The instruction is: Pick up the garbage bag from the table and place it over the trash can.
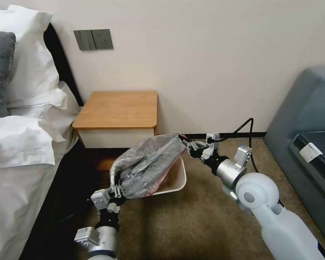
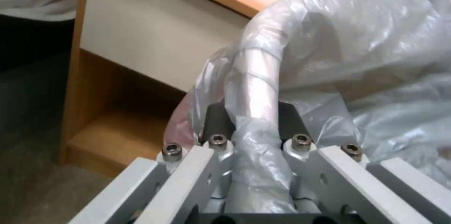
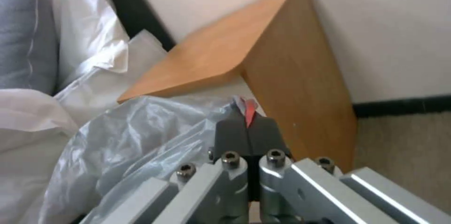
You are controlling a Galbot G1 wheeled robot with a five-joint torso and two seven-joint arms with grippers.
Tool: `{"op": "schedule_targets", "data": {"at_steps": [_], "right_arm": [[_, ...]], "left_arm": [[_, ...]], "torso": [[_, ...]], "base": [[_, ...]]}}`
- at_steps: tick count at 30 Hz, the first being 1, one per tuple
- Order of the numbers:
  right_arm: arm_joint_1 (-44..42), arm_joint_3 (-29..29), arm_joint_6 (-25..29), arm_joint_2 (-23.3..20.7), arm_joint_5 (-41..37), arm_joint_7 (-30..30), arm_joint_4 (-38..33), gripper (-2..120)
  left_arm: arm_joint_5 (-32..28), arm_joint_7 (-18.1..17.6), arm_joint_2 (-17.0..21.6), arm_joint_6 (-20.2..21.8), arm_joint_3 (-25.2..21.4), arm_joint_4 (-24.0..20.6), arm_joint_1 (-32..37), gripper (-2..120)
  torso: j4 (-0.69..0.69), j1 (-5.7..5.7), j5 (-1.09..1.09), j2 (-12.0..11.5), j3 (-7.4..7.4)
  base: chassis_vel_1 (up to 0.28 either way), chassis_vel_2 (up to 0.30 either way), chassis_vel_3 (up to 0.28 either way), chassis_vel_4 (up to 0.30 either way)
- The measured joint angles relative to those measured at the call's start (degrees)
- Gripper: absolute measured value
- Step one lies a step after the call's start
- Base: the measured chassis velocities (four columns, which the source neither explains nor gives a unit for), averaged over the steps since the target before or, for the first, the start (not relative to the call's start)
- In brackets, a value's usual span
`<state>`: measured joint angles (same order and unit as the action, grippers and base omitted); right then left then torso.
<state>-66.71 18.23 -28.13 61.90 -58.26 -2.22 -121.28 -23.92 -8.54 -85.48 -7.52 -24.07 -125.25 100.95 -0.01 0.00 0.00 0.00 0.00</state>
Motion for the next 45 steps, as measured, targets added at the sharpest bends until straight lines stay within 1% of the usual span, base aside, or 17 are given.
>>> {"op": "schedule_targets", "data": {"at_steps": [1, 4, 6, 9, 10, 12, 16, 19, 20, 22, 23, 24, 25, 36, 40, 45], "right_arm": [[0.0, 0.0, 0.0, 0.0, 0.0, 0.0, 0.0, 0], [-2.3, 1.8, -0.6, -0.1, -2.2, 0.0, -0.3, 0], [-2.5, 1.9, -0.7, -0.1, -2.4, 0.0, -0.4, 0], [-6.1, 3.7, -1.0, -0.1, -4.4, 0.7, -2.2, 0], [-6.1, 3.7, -1.0, -0.1, -4.4, 0.7, -2.2, 0], [-8.1, 3.9, -1.0, 0.3, -4.2, 2.0, -2.8, 0], [-9.5, 3.7, -0.9, 1.0, -4.1, 2.8, -3.4, 0], [-9.7, 3.5, -0.9, 1.6, -3.5, 3.7, -3.3, 3], [-9.7, 3.3, -0.7, 2.1, -2.5, 4.3, -2.7, 9], [-9.6, 2.8, -0.1, 2.5, -1.0, 4.7, -1.9, 10], [-9.6, 2.8, -0.1, 2.5, -1.0, 4.7, -1.9, 10], [-9.7, 2.4, 0.3, 2.9, 0.2, 5.0, -1.4, 3], [-9.8, 2.1, 0.5, 3.2, 1.2, 5.3, -1.1, 0], [-10.3, 1.3, 1.8, 4.2, 4.8, 6.7, 1.3, 0], [-10.3, 1.4, 2.9, 4.2, 7.0, 7.8, 2.7, 0], [-10.1, 1.3, 4.9, 4.3, 10.2, 10.4, 4.3, 0]], "left_arm": [[0.0, 0.0, 0.0, 0.0, 0.0, 0.0, 0.0, 9], [-3.3, 2.1, 0.1, -0.1, -1.7, 0.0, -0.5, 9], [-3.5, 2.2, 0.1, -0.1, -1.8, -0.1, -0.6, 9], [-7.7, 3.1, 0.1, 0.6, -3.3, -0.5, -0.9, 9], [-7.7, 3.1, 0.1, 0.6, -3.3, -0.5, -0.9, 9], [-11.1, 3.4, 0.2, 2.0, -3.7, -1.3, -1.0, 9], [-13.5, 3.9, 0.2, 3.3, -4.2, -1.8, -1.0, 9], [-15.1, 4.4, 0.3, 4.2, -4.6, -2.1, -1.0, 9], [-16.3, 4.7, 0.3, 4.9, -4.9, -2.4, -0.9, 9], [-17.5, 4.8, 0.4, 5.7, -5.3, -2.7, -0.8, 9], [-17.5, 4.8, 0.4, 5.7, -5.3, -2.7, -0.8, 9], [-18.1, 4.8, 0.4, 6.1, -5.6, -2.9, -0.8, 9], [-18.5, 4.8, 0.3, 6.5, -5.7, -2.9, -0.9, 9], [-18.6, 4.8, 0.3, 7.4, -6.0, -2.9, -1.3, 9], [-18.9, 4.8, 0.3, 7.7, -6.2, -2.9, -1.3, 9], [-20.9, 4.8, 0.3, 8.7, -6.8, -3.2, -1.2, 9]], "torso": [[0.0, 0.0, 0.0, 0.0, 0.0], [0.0, 0.0, 0.0, 0.0, 0.0], [0.0, 0.0, 0.0, 0.0, 0.0], [0.0, 0.0, -0.01, 0.0, 0.0], [0.0, 0.0, -0.01, 0.0, 0.0], [0.0, 0.0, 0.0, 0.0, 0.0], [0.0, 0.0, -0.01, 0.0, 0.0], [0.0, 0.0, 0.0, 0.0, 0.0], [0.0, 0.0, 0.0, 0.0, 0.0], [0.01, 0.0, 0.0, 0.0, 0.0], [0.01, 0.0, 0.0, 0.0, 0.0], [0.01, 0.0, 0.0, 0.0, 0.0], [0.01, 0.0, 0.0, 0.0, 0.0], [0.01, 0.0, 0.0, 0.0, 0.0], [0.01, 0.0, 0.0, 0.0, 0.0], [0.0, 0.0, 0.0, 0.0, 0.0]], "base": [[0.0, 0.0, 0.0, 0.0], [0.0, 0.0, 0.0, 0.0], [0.0, 0.0, 0.0, 0.0], [0.0, 0.0, 0.0, 0.0], [0.0, 0.0, 0.0, 0.0], [0.0, 0.0, 0.0, 0.0], [0.0, 0.0, 0.0, 0.0], [0.0, 0.0, 0.0, 0.0], [0.0, 0.0, 0.0, 0.0], [0.0, 0.0, 0.0, 0.0], [0.0, 0.0, 0.0, 0.0], [0.0, 0.0, 0.0, 0.0], [0.0, 0.0, 0.0, 0.0], [0.0, 0.0, 0.0, 0.0], [0.0, 0.0, 0.0, 0.0], [0.0, 0.0, 0.0, 0.0]]}}
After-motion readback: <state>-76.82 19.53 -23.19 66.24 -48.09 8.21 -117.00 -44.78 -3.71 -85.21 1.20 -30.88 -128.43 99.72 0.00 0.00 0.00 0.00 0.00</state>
